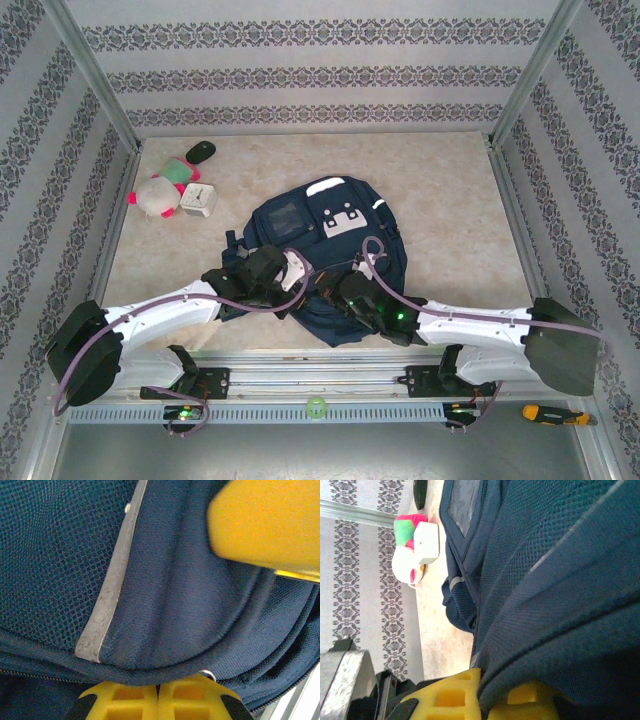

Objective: Pack books, pencil case, and school supplies into a backpack

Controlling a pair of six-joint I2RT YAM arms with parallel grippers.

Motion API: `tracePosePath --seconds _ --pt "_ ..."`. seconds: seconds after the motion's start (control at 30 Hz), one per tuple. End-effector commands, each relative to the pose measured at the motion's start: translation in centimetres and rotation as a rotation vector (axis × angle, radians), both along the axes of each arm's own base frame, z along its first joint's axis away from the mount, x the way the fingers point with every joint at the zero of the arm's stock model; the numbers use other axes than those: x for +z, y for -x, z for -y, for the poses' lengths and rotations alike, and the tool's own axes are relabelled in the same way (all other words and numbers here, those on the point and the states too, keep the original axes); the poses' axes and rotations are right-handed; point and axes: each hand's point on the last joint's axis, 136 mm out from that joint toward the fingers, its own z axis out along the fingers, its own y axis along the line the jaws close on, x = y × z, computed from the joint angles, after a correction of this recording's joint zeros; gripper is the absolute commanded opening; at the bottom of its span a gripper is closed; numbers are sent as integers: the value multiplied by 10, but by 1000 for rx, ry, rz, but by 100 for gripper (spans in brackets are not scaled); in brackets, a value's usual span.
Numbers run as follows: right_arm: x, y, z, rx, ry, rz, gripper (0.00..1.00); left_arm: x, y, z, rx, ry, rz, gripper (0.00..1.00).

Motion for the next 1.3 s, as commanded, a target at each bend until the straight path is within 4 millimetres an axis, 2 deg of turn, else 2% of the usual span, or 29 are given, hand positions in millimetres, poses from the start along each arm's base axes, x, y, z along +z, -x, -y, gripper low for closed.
tracePosePath --seconds 0.0,0.2,0.27,0.33,0.43,0.57,0.6,0.73,0.83,0.97,1.1,1.17,1.23,1.27 --pt "0 -18 -3 -51 6 21 0 39 3 34 -61 193 42 2" --pt "-4 -34 -15 -15 13 22 0 57 8 63 -118 318 60 7" --pt "-5 -40 -8 -11 25 28 0 66 5 71 -126 347 90 9" --pt "-3 -46 2 33 46 38 0 73 0 74 -122 357 111 15" --pt "1 -42 20 139 101 30 0 79 -1 69 -146 319 165 38" --pt "0 -31 50 312 175 17 0 86 -4 49 -196 231 307 63" --pt "-2 -28 57 349 185 5 0 86 -9 43 -210 201 355 67" --pt "2 -23 74 458 161 12 0 82 -24 33 -353 75 523 74" --pt "11 -22 78 502 118 27 0 77 -42 39 -465 -4 635 76" --pt "21 -25 80 517 109 48 0 69 -55 63 -592 -14 698 79" --pt "26 -29 79 520 103 60 0 60 -70 84 -615 8 704 78" --pt "29 -30 78 525 95 64 0 56 -80 91 -585 12 718 67" --pt "33 -31 77 529 87 72 0 53 -90 93 -561 -2 743 48" --pt "38 -32 77 530 82 84 0 52 -92 92 -555 -12 747 42"
